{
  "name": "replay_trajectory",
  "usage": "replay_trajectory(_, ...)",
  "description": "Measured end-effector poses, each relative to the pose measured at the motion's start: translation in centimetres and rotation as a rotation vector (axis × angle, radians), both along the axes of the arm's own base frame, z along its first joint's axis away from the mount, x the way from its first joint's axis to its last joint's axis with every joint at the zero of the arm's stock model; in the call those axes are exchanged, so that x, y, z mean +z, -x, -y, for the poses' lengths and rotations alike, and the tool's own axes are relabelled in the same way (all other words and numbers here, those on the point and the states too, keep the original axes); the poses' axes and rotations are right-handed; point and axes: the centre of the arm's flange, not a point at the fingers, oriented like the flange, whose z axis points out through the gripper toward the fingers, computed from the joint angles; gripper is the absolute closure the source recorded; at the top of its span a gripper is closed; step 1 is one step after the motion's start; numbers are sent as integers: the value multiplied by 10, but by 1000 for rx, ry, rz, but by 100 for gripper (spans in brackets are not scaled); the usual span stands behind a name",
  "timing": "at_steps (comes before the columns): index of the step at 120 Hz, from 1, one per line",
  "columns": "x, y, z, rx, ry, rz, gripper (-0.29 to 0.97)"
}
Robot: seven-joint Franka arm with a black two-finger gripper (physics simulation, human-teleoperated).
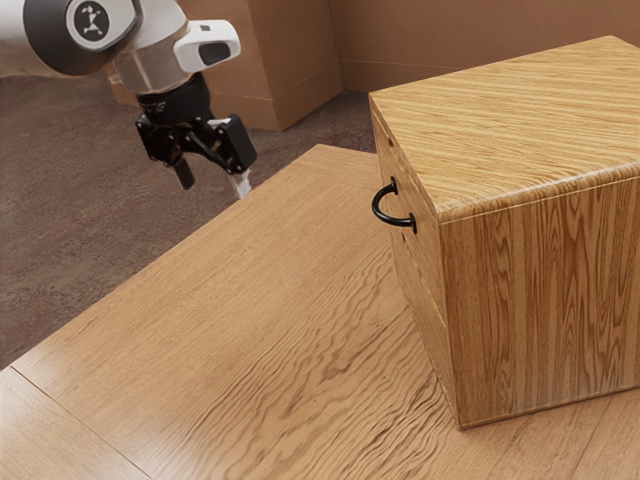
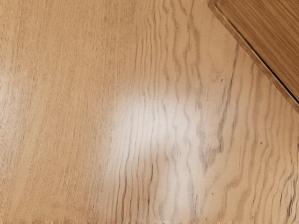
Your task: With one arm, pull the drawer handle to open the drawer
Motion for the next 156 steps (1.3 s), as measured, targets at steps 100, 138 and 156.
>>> replay_trajectory(100, 37, 15, 29, 512, 108, -1, 0)
replay_trajectory(138, -44, 11, 55, 674, 140, -73, 0)
replay_trajectory(156, -51, 8, 64, 724, 174, -13, 0)
